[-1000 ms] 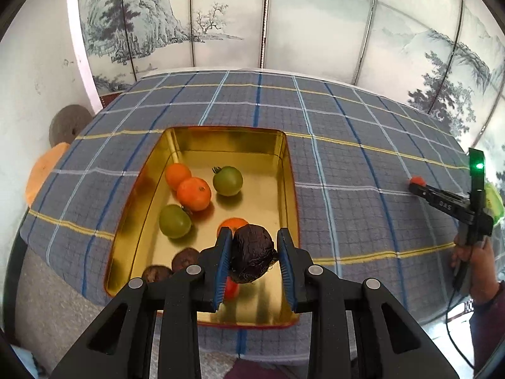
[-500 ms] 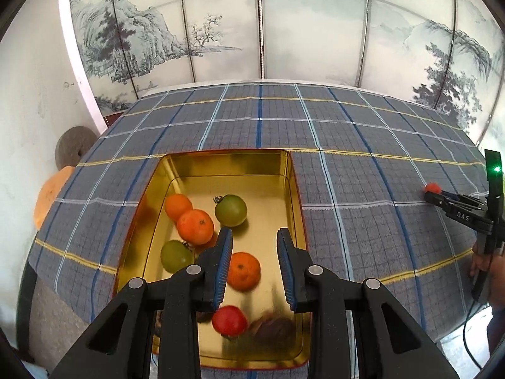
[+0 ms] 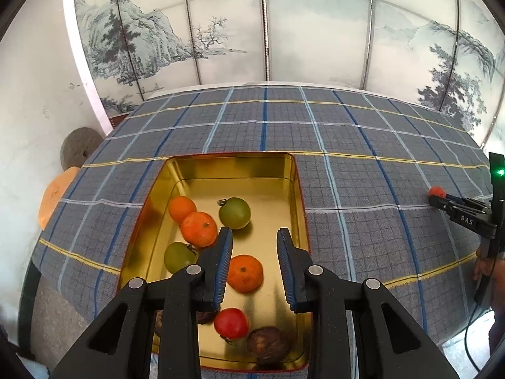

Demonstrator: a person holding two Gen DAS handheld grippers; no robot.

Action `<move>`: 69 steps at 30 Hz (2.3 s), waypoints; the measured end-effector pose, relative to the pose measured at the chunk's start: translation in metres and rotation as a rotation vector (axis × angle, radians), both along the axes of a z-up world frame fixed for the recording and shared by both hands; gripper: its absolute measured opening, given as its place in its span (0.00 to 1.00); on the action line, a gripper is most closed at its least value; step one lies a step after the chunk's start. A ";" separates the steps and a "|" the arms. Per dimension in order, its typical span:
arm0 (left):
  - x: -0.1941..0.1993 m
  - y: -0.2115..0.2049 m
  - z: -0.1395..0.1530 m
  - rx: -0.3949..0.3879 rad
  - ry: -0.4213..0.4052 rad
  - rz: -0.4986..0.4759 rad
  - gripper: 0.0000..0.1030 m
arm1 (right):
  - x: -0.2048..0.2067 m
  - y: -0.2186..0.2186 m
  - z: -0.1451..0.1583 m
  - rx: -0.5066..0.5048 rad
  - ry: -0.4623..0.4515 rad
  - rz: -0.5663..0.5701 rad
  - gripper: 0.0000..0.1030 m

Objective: Organize fruits
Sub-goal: 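Carry the tomato over the tin and open the right gripper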

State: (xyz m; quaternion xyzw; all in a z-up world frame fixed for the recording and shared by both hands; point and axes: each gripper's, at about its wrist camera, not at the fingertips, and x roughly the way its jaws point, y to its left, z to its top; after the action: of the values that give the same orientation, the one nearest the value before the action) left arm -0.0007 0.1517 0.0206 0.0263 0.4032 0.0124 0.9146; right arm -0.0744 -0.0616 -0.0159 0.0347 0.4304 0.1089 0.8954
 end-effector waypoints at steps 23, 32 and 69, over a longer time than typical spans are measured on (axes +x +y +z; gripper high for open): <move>-0.036 0.019 0.005 0.089 -0.043 0.088 0.53 | -0.025 0.008 0.008 0.028 -0.042 0.009 0.29; -0.048 0.024 0.005 0.065 -0.042 0.095 0.53 | -0.046 0.021 0.031 0.071 -0.084 0.054 0.29; -0.083 0.086 0.022 -0.002 -0.126 0.206 0.68 | -0.021 0.283 0.040 0.101 0.009 0.533 0.30</move>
State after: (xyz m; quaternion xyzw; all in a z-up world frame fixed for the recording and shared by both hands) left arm -0.0839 0.2379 0.0429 -0.0169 0.3457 0.1076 0.9320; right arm -0.0955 0.2216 0.0242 -0.0345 0.4225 0.3618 0.8303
